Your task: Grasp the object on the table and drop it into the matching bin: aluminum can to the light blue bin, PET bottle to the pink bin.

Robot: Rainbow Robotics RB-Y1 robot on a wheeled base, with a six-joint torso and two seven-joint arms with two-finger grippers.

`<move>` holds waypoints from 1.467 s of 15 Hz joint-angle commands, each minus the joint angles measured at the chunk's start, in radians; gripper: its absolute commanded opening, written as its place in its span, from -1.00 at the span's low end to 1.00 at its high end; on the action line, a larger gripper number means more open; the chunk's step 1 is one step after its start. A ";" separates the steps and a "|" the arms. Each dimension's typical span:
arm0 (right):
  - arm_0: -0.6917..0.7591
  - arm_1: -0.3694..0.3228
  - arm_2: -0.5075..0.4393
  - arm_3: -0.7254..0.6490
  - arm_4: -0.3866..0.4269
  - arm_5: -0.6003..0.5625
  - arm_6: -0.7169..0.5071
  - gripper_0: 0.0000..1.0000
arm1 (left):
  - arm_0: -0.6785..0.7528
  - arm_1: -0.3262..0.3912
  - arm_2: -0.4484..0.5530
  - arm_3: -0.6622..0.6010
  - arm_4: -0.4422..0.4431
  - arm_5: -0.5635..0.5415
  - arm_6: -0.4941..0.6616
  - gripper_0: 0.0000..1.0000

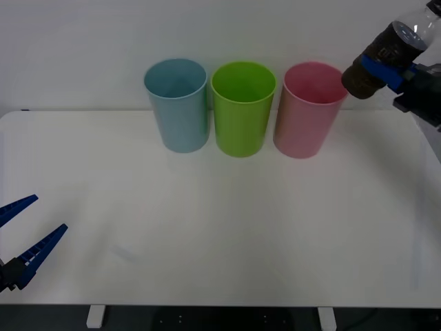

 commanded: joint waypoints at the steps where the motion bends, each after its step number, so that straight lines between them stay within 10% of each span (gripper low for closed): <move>1: -0.095 0.002 0.048 0.095 0.025 0.000 0.014 -1.00 | 0.000 0.000 0.000 0.000 0.000 0.000 0.000 1.00; 14: -0.472 0.180 0.112 0.547 0.217 -0.006 0.109 -1.00 | 0.000 0.000 0.000 0.000 0.000 0.000 0.000 1.00; 22: -0.494 0.203 0.112 0.579 0.237 -0.011 0.135 -0.77 | 0.000 0.000 0.000 0.000 0.000 0.000 0.000 1.00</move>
